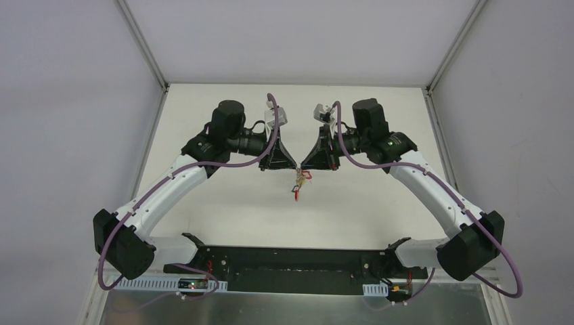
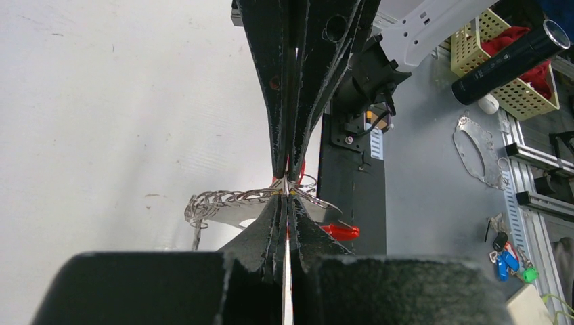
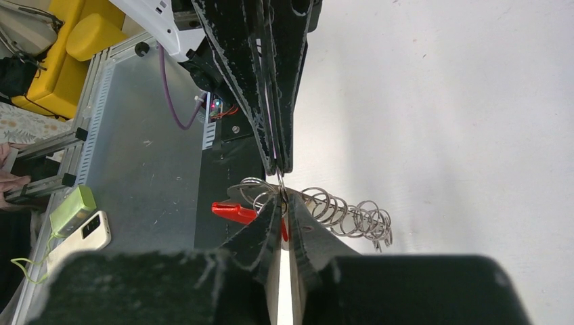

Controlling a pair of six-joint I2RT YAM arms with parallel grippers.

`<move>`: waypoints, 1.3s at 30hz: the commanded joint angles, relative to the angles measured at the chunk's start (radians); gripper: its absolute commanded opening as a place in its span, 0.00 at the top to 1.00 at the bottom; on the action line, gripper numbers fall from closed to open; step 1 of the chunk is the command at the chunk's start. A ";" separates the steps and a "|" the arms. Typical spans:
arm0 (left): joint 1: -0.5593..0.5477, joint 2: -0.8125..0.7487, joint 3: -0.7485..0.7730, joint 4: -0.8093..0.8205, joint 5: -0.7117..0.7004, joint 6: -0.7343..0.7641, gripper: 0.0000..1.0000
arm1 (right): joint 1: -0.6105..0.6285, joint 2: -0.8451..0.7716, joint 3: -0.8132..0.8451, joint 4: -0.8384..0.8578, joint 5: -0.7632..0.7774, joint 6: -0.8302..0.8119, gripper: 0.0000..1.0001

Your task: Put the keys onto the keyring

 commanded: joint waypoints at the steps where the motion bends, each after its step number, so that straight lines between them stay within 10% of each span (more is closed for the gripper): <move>1: 0.008 -0.009 -0.002 0.054 0.040 -0.001 1.00 | -0.008 -0.029 0.034 0.029 -0.042 0.014 1.00; 9: 0.019 -0.011 -0.027 0.092 0.021 -0.001 1.00 | -0.016 -0.043 0.045 0.027 -0.003 0.030 1.00; 25: 0.021 -0.042 -0.036 0.062 -0.095 0.087 0.64 | 0.024 0.028 0.152 -0.114 0.139 -0.012 1.00; 39: 0.022 -0.060 -0.026 -0.052 -0.062 0.248 0.64 | 0.076 0.079 0.183 -0.196 0.166 -0.068 1.00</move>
